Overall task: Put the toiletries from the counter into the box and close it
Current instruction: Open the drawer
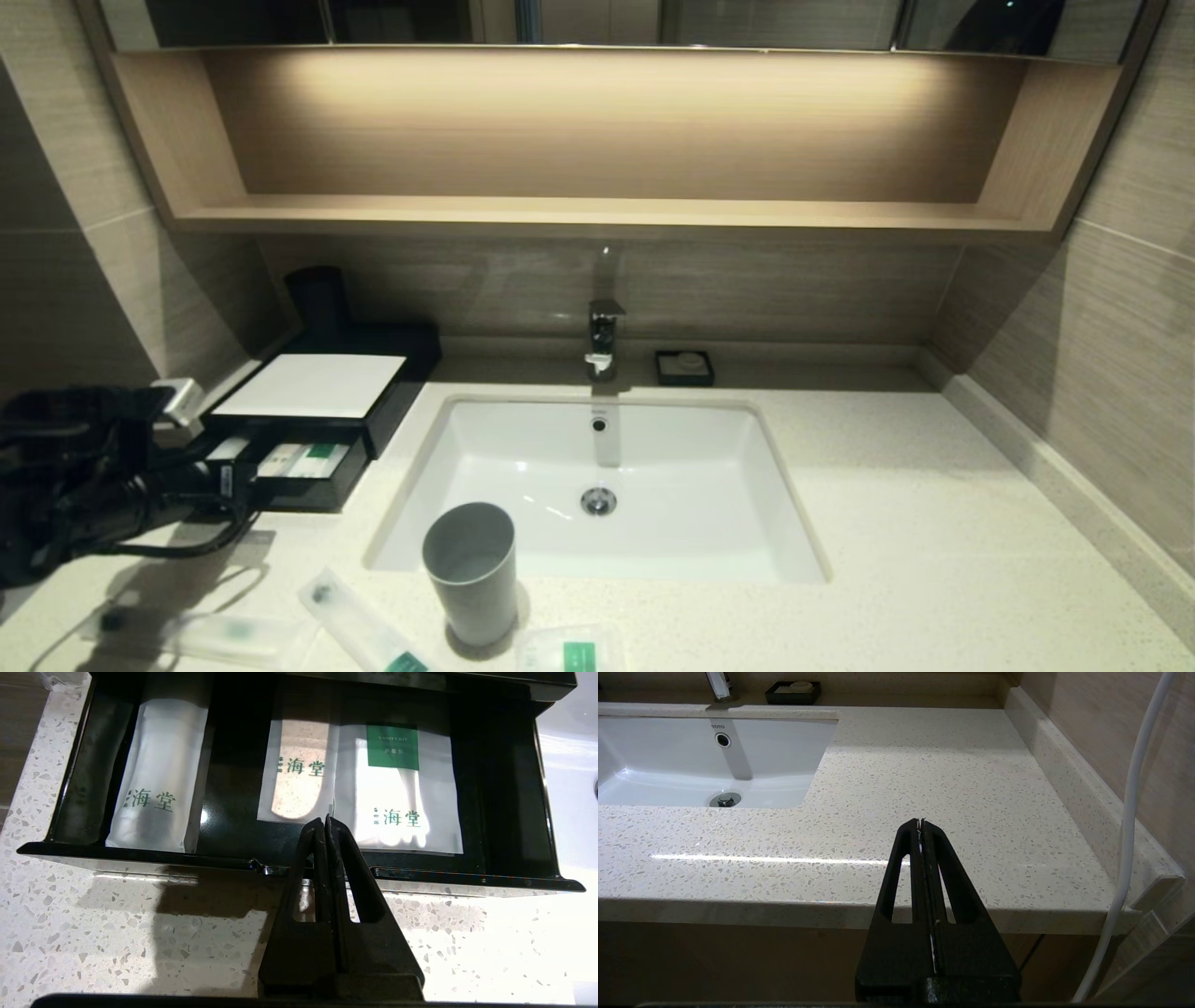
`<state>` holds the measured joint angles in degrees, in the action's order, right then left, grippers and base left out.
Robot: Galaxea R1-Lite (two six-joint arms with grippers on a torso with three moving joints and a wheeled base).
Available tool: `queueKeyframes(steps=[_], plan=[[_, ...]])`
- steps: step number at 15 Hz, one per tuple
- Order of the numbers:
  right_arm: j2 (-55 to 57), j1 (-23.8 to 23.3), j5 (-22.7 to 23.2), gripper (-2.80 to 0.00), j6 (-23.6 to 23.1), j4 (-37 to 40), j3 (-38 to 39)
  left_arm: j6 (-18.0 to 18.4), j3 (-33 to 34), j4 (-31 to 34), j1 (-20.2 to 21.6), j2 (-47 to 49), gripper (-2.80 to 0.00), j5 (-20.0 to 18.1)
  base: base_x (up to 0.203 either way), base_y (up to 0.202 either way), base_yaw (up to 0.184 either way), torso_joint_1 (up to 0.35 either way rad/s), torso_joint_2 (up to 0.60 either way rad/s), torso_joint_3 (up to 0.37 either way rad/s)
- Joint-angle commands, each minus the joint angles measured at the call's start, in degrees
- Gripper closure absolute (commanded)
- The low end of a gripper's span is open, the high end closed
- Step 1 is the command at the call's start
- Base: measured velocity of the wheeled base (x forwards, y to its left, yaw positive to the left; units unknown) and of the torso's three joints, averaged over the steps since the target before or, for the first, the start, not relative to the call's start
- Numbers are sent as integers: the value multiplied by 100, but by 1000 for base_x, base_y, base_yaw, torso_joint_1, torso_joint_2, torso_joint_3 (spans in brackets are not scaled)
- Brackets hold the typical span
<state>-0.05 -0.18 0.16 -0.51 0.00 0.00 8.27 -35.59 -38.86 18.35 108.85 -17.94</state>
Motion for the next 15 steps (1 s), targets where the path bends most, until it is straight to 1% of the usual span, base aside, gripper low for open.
queueKeyframes(steps=[1, 15], plan=[[5, 1, 2, 0, -2, 0, 9, 8, -54, -25, 2, 136, 0, -7, 0, 0, 0, 0, 0, 0], [5, 1, 2, 0, 7, 0, 9, 35, -39, 19, 2, 154, 0, 63, 0, 0, 0, 0, 0, 0]])
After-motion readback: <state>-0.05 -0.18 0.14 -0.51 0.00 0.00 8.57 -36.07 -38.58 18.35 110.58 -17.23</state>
